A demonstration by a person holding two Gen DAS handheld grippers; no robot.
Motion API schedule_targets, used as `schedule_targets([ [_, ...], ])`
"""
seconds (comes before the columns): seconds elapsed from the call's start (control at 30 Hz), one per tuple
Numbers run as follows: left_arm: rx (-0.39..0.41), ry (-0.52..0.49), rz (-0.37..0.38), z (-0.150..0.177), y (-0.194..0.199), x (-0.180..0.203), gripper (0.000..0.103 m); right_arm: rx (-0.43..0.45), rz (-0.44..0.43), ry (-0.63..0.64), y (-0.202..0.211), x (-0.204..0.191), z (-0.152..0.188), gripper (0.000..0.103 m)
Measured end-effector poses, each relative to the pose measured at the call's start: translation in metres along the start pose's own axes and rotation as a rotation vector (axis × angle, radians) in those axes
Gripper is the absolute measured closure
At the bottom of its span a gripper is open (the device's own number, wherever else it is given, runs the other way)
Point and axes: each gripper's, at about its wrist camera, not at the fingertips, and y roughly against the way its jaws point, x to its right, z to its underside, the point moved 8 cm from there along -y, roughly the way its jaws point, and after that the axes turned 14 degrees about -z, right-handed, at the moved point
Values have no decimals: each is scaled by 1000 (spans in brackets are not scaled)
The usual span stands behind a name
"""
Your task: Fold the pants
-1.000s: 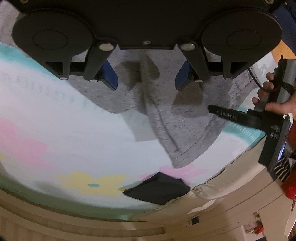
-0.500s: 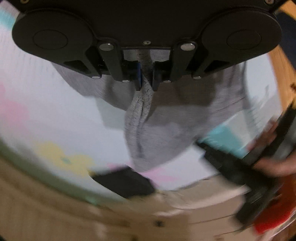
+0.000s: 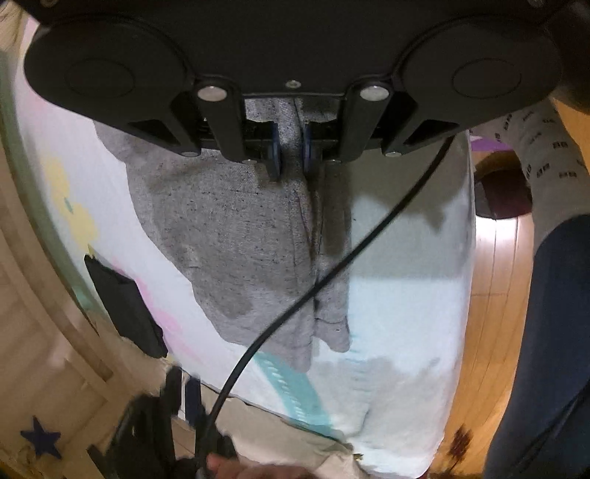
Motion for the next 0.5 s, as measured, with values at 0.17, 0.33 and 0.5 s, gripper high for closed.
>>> schedule_targets([
  [0.17,-9,-76,-154,12,-12,-4,87,24,-7,-38,5,8,-6,83],
  [0.33,-65,123,-105,20,-7,-41,87,38,7,-47,7,12,-7,83],
  [0.5,-86,217,-77,35,1,-60,86,43,-14,-91,7,18,-7,83],
])
